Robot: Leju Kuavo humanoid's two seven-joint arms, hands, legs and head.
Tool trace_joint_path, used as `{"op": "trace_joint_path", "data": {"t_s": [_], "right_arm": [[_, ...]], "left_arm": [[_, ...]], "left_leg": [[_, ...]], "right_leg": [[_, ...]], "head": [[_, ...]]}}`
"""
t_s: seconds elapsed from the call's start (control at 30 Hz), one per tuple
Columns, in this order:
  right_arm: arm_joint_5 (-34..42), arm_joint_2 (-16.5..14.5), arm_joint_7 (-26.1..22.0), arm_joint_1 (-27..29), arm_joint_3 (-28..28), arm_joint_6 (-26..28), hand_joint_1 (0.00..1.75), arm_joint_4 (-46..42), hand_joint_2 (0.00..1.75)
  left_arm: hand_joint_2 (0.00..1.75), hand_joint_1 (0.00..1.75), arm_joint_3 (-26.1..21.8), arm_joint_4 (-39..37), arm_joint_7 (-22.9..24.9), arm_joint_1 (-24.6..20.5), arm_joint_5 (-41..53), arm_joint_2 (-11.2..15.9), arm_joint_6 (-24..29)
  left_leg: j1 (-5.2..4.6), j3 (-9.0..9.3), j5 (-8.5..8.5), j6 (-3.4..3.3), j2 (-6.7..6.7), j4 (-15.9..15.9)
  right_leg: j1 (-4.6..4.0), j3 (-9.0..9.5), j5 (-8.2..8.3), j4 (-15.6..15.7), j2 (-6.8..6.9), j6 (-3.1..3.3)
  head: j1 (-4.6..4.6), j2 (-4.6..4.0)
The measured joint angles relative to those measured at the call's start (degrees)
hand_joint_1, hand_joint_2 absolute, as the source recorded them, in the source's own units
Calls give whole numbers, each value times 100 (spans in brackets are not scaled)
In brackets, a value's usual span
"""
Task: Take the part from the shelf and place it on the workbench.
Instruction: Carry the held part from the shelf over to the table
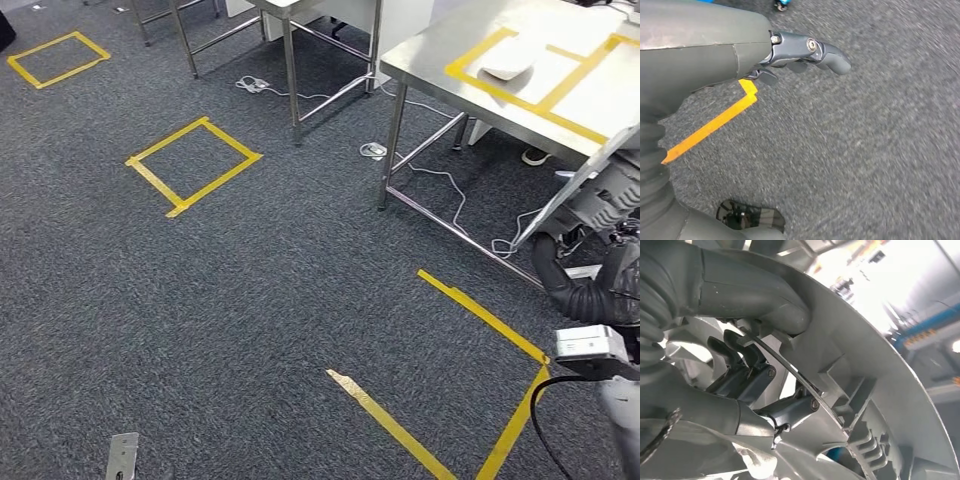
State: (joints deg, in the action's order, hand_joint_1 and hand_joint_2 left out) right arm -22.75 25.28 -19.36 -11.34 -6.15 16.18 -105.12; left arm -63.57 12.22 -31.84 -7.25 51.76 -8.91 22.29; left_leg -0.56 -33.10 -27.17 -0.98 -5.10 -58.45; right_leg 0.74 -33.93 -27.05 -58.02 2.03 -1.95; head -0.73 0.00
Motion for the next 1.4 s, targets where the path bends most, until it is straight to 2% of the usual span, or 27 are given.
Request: {"op": "trace_joint_path", "data": {"t_s": [0.07, 0.2, 0.27, 0.33, 0.4, 0.47, 0.53, 0.57, 0.6, 0.63, 0.67, 0.7, 0.73, 0.77, 0.8, 0.83, 0.9, 0.97, 1.03, 1.1, 1.13, 1.2, 1.23, 1.27, 1.3, 1.33, 1.4], "right_arm": [[4, 12, 29, 10, 1, -43, 175, 19, 175], [3, 14, 42, 14, 1, -63, 175, 27, 175], [-86, 16, 140, 51, -36, -206, 175, 109, 175], [-178, 16, 241, 76, -102, -368, 175, 234, 175], [-183, 16, 256, 39, -141, -428, 175, 313, 175], [-189, 16, 262, -78, -183, -540, 175, 403, 175], [-207, 17, 291, -306, -272, -753, 175, 551, 175], [-223, 17, 315, -470, -343, -881, 175, 656, 175], [-247, 17, 338, -678, -438, -1018, 175, 788, 175], [-277, 17, 358, -914, -552, -1148, 175, 933, 175], [-310, 16, 375, -1160, -683, -1271, 175, 1077, 175], [-341, 14, 395, -1401, -827, -1382, 175, 1212, 175], [-366, 13, 426, -1614, -979, -1475, 175, 1333, 175], [-386, 11, 462, -1804, -1129, -1553, 175, 1443, 175], [-403, 10, 503, -1972, -1266, -1615, 175, 1540, 175], [-418, 10, 537, -2123, -1390, -1663, 175, 1621, 175], [-439, 8, 570, -2410, -1595, -1740, 175, 1737, 175], [-449, 1, 592, -2688, -1805, -1792, 175, 1840, 175], [-445, -3, 637, -2892, -1995, -1810, 175, 1932, 175], [-434, -6, 667, -3018, -2127, -1814, 175, 1998, 175], [-428, -15, 669, -3065, -2177, -1815, 175, 2023, 175], [-422, -53, 671, -3131, -2272, -1816, 175, 2069, 175], [-422, -78, 672, -3155, -2321, -1817, 175, 2091, 175], [-422, -102, 674, -3174, -2372, -1818, 175, 2112, 175], [-421, -128, 676, -3193, -2424, -1819, 175, 2132, 175], [-421, -150, 679, -3212, -2472, -1820, 175, 2150, 175], [-410, -187, 683, -3264, -2568, -1818, 175, 2179, 175]], "left_arm": [[175, 0, 12, 0, 1, -6, 15, -6, -13], [175, 0, 21, 0, 4, -7, 24, -7, -13], [175, 0, 79, -2, 70, 43, 73, -25, -17], [175, 0, 136, -4, 139, 108, 115, -42, -30], [175, 0, 154, -4, 155, 123, 120, -36, -37], [175, 0, 168, -4, 171, 118, 118, -29, -33], [175, 0, 173, -4, 179, 89, 91, -28, -29], [175, 0, 173, -4, 180, 58, 75, -29, -30], [175, 0, 173, -2, 183, 19, 59, -26, -31], [175, 0, 174, 0, 189, -25, 46, -21, -34], [175, 0, 174, 2, 196, -69, 37, -12, -40], [175, 0, 175, 4, 203, -105, 31, -5, -48], [175, 0, 178, 4, 212, -136, 30, -3, -60], [175, 0, 184, 4, 217, -164, 34, -8, -72], [175, 0, 194, 4, 221, -193, 39, -16, -81], [175, 0, 206, 4, 225, -222, 43, -28, -86], [175, 0, 231, 4, 227, -275, 46, -48, -87], [175, 0, 258, 4, 233, -306, 44, -58, -86], [175, 0, 278, 4, 243, -324, 41, -71, -83], [175, 0, 290, 4, 247, -349, 39, -80, -81], [175, 0, 296, 4, 250, -360, 39, -82, -81], [175, 0, 307, 4, 272, -359, 39, -89, -81], [175, 0, 310, 4, 288, -351, 41, -93, -81], [175, 0, 313, 4, 304, -343, 43, -97, -80], [175, 0, 316, 4, 316, -340, 47, -99, -78], [175, 0, 321, 4, 325, -342, 50, -100, -74], [175, 0, 335, 4, 344, -344, 53, -100, -64]], "left_leg": [[3, 6, -6, 16, -34, -2], [11, 2, -28, 37, -3, -10], [37, -355, -418, 82, 249, -851], [55, -545, -517, 69, 516, -1301], [59, -211, -111, -20, 732, -515], [56, -31, 4, -67, 883, -78], [55, -15, 3, -78, 805, -9], [62, -10, 28, -97, 743, 29], [72, -4, 56, -123, 676, 68], [81, -4, 81, -146, 609, 101], [74, -12, 92, -161, 544, 107], [69, -22, 96, -169, 479, 106], [65, -27, 96, -169, 415, 103], [65, -27, 95, -168, 354, 102], [69, -24, 93, -165, 300, 99], [74, -20, 87, -156, 254, 91], [62, -25, 59, -109, 182, 53], [26, -52, 36, -54, 111, 0], [14, -58, 18, -15, 14, -30], [39, -87, -97, 45, 88, -147], [53, -163, -225, 75, 193, -337], [74, -479, -581, 114, 400, -1058], [77, -658, -719, 120, 438, -1435], [79, -786, -759, 119, 454, -1684], [79, -826, -680, 108, 465, -1716], [80, -774, -501, 91, 480, -1533], [89, -497, -41, 44, 626, -775]], "right_leg": [[2, -7, 10, 3, -40, 24], [13, -1, 19, 11, -53, 41], [25, 0, 35, 20, -225, 95], [23, 1, 48, 20, -477, 134], [17, -7, 57, 12, -620, 117], [32, -54, 82, 2, -726, 66], [58, -106, 121, 18, -836, -12], [57, -146, 109, 3, -804, -42], [50, -217, 40, -94, -706, -64], [42, -335, -89, -310, -566, -77], [38, -503, -267, -648, -402, -85], [41, -683, -447, -1052, -307, -99], [46, -830, -562, -1397, -260, -116], [51, -903, -584, -1586, -235, -132], [56, -864, -495, -1542, -214, -145], [60, -712, -313, -1260, -176, -152], [41, -292, 12, -461, 21, -151], [6, -74, 77, -48, 149, -92], [-6, -71, 48, -29, 65, -5], [12, -73, 58, -23, -34, 65], [24, -68, 65, -17, -73, 99], [32, -67, 68, -15, -168, 136], [31, -67, 68, -16, -228, 143], [29, -63, 68, -18, -298, 145], [28, -60, 67, -20, -370, 145], [28, -55, 66, -22, -439, 144], [31, -54, 62, -25, -572, 132]], "head": [[-3, 0], [-2, 0], [9, 0], [19, 0], [16, 0], [20, 0], [27, 0], [25, 0], [10, 0], [-8, 0], [-20, 0], [-35, 0], [-35, 0], [-35, 0], [-37, 0], [-38, 0], [-40, 0], [-34, 0], [-28, 0], [-21, 0], [-9, 0], [15, 0], [20, 0], [21, 0], [22, 0], [24, 0], [23, 0]]}}
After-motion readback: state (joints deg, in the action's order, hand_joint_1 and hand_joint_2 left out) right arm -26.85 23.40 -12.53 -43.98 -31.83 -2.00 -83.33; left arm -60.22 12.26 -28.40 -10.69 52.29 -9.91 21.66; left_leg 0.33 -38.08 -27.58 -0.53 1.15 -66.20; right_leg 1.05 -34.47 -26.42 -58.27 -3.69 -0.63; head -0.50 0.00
